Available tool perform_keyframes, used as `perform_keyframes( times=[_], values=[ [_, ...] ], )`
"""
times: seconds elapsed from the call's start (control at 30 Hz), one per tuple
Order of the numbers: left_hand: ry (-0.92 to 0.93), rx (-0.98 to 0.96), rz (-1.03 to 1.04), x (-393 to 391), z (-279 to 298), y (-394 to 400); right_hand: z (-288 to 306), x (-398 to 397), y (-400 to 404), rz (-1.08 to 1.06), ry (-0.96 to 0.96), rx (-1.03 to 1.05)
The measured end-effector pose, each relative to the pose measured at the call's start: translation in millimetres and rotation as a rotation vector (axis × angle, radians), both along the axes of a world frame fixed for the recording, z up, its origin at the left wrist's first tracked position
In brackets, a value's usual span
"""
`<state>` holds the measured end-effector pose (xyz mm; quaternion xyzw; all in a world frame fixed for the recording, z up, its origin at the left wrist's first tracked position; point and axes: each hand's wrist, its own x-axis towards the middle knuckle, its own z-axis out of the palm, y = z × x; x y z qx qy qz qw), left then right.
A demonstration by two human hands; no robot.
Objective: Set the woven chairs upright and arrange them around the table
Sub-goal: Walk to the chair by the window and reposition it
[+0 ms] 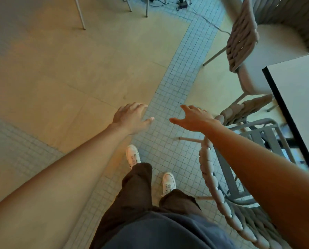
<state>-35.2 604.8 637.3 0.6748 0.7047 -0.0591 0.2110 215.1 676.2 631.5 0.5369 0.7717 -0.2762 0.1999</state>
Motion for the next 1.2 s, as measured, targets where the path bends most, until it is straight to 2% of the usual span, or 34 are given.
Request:
perform_keyframes(
  times=[0.3, 0.57, 0.83, 1.2],
  values=[
    [-0.011, 0.013, -0.263, -55, -3, 158, 1, -38, 91, -0.257, -0.043, 0.014],
    [0.034, 0.026, -0.462, -76, 8, 268, -1, -59, 136, -0.461, -0.042, 0.023],
    [0.043, 0.018, -0.647, -35, 3, 367, -10, -36, 196, -0.673, -0.066, 0.017],
    [0.074, 0.088, -0.792, 62, 8, 541, -4, 46, 337, -0.789, -0.045, 0.066]
  ],
)
